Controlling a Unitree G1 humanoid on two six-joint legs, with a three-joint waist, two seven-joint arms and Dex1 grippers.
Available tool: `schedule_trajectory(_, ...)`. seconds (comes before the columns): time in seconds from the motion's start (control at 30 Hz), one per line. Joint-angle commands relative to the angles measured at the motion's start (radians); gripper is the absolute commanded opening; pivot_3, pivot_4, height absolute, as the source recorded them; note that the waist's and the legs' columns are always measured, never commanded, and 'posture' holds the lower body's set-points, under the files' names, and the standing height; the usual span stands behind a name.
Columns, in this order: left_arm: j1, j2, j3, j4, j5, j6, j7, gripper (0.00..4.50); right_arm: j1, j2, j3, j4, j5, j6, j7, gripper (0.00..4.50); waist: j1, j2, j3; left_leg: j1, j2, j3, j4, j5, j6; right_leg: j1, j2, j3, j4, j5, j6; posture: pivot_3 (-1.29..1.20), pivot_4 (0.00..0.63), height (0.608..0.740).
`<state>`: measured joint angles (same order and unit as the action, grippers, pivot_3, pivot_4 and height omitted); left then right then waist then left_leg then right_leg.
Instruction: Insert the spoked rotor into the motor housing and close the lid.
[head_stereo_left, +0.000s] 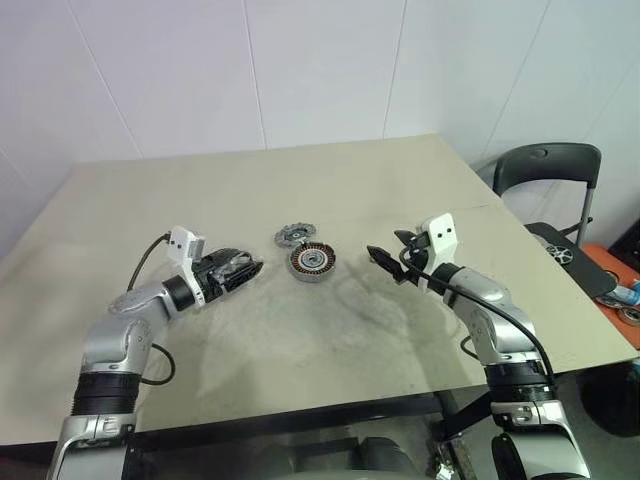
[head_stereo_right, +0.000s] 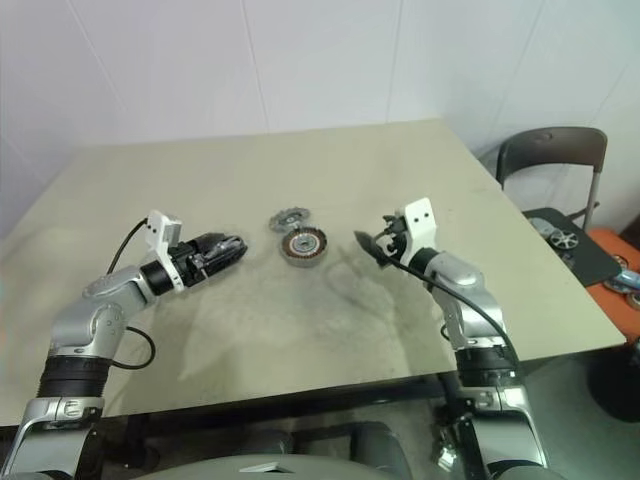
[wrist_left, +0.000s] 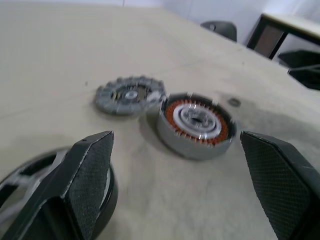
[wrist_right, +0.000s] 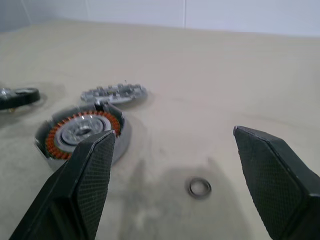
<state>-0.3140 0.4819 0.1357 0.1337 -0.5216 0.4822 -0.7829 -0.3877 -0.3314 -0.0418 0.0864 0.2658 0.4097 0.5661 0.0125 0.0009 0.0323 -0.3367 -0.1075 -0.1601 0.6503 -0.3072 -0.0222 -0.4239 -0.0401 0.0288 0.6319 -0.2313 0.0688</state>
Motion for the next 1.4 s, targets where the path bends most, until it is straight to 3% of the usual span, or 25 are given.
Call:
schedule_trajectory(0.03, -0.034, -0.011, 0.012, -0.013, 0.003, -0.028, 0.000, 4.29, -0.033, 0.006, -0.003, -0.042, 0.016, 0.005, -0.005, 3.95, 0.000, 0.000, 0.000, 0.000, 0.000, 0.000, 0.000, 0.000, 0.000, 0.000, 0.000, 0.000, 0.000, 0.000, 0.000, 0.00, 0.000, 0.740)
schedule_trajectory(0.37, -0.045, -0.017, 0.042, -0.008, 0.016, -0.049, 0.034, 4.29, -0.164, 0.033, 0.027, 0.071, 0.006, 0.000, 0.019, 3.95, -0.002, 0.000, 0.000, 0.000, 0.000, 0.000, 0.000, 0.000, 0.000, 0.000, 0.000, 0.000, 0.000, 0.000, -0.001, 0.00, 0.000, 0.740)
schedule_trajectory(0.53, -0.026, -0.026, 0.038, -0.027, 0.017, -0.049, 0.045, 4.29, -0.307, 0.018, 0.276, 0.127, -0.110, -0.123, 0.273, 3.95, -0.011, 0.000, 0.000, 0.000, 0.000, 0.001, 0.000, 0.000, 0.000, -0.001, 0.000, 0.000, 0.000, 0.000, -0.001, 0.00, 0.000, 0.740)
schedule_trajectory(0.77, 0.028, -0.028, 0.066, -0.107, 0.001, -0.032, 0.085, 4.29, -0.594, 0.002, 0.373, 0.437, -0.169, -0.318, 0.573, 3.95, -0.025, -0.001, -0.001, 0.000, -0.001, 0.000, 0.001, 0.001, -0.001, 0.000, 0.000, -0.001, 0.001, 0.001, -0.001, 0.00, 0.000, 0.740)
schedule_trajectory(0.97, 0.119, -0.026, 0.104, -0.207, -0.018, -0.006, 0.126, 4.29, -0.715, 0.000, 0.443, 0.699, -0.256, -0.510, 0.792, 3.95, -0.029, -0.001, -0.001, -0.001, 0.000, 0.000, 0.000, 0.001, -0.002, -0.002, 0.000, 0.000, 0.000, 0.001, -0.001, 0.00, 0.000, 0.740)
schedule_trajectory(1.17, 0.181, -0.038, 0.129, -0.284, -0.039, 0.013, 0.175, 4.29, -0.802, 0.057, 0.484, 0.996, -0.391, -0.715, 0.753, 3.95, -0.031, -0.001, 0.000, -0.001, 0.000, 0.001, -0.001, 0.001, -0.002, -0.003, 0.000, 0.000, 0.001, 0.001, -0.002, 0.00, 0.000, 0.740)
schedule_trajectory(1.4, 0.243, -0.047, 0.148, -0.364, -0.063, 0.035, 0.221, 4.29, -0.834, 0.121, 0.489, 1.156, -0.510, -0.806, 0.610, 3.95, -0.028, -0.001, 0.000, 0.000, 0.000, 0.000, -0.001, 0.002, -0.003, -0.003, 0.001, 0.000, 0.003, 0.002, -0.003, 0.00, 0.000, 0.740)
